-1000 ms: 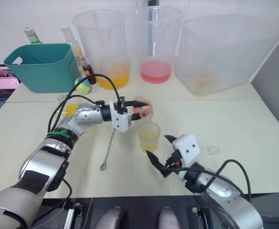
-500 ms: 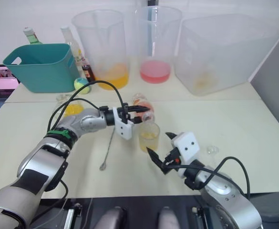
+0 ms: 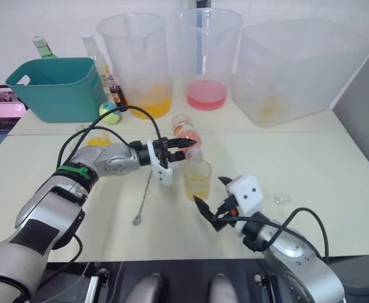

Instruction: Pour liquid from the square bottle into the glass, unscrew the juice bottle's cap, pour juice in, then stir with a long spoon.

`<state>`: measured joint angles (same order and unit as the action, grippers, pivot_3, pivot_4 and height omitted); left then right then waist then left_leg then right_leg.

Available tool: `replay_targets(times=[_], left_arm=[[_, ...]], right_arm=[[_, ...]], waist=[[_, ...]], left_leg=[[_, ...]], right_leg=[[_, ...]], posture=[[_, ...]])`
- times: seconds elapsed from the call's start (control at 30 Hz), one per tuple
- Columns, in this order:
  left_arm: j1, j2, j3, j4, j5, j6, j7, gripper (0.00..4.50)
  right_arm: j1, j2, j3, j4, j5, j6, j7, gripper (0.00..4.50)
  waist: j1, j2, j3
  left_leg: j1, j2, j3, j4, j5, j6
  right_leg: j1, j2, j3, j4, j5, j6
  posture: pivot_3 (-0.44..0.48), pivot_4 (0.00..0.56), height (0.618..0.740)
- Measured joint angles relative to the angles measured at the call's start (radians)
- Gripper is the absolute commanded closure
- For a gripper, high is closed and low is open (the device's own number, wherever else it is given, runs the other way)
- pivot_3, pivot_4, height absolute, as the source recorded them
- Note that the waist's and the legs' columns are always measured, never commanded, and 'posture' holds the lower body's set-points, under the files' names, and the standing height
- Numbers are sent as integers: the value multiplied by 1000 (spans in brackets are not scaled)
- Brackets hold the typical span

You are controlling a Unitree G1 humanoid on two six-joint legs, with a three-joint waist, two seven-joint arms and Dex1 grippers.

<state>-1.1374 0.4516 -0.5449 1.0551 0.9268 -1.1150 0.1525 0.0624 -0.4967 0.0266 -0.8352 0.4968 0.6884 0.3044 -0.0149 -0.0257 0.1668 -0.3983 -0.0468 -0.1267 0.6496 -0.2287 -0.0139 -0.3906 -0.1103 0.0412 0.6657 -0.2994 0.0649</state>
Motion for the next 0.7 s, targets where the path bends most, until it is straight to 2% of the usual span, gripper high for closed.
replay_targets(times=[0.7], left_arm=[[-22,29,-83,-34,98,7,172,3300]], right_arm=[[-3,3,-7,1,-1,0,13,25]], waist=[[0,0,0]], left_leg=[[0,-1,0,0,0,0]], right_leg=[[0,-1,0,1,0,0]], posture=[[0,150,738]])
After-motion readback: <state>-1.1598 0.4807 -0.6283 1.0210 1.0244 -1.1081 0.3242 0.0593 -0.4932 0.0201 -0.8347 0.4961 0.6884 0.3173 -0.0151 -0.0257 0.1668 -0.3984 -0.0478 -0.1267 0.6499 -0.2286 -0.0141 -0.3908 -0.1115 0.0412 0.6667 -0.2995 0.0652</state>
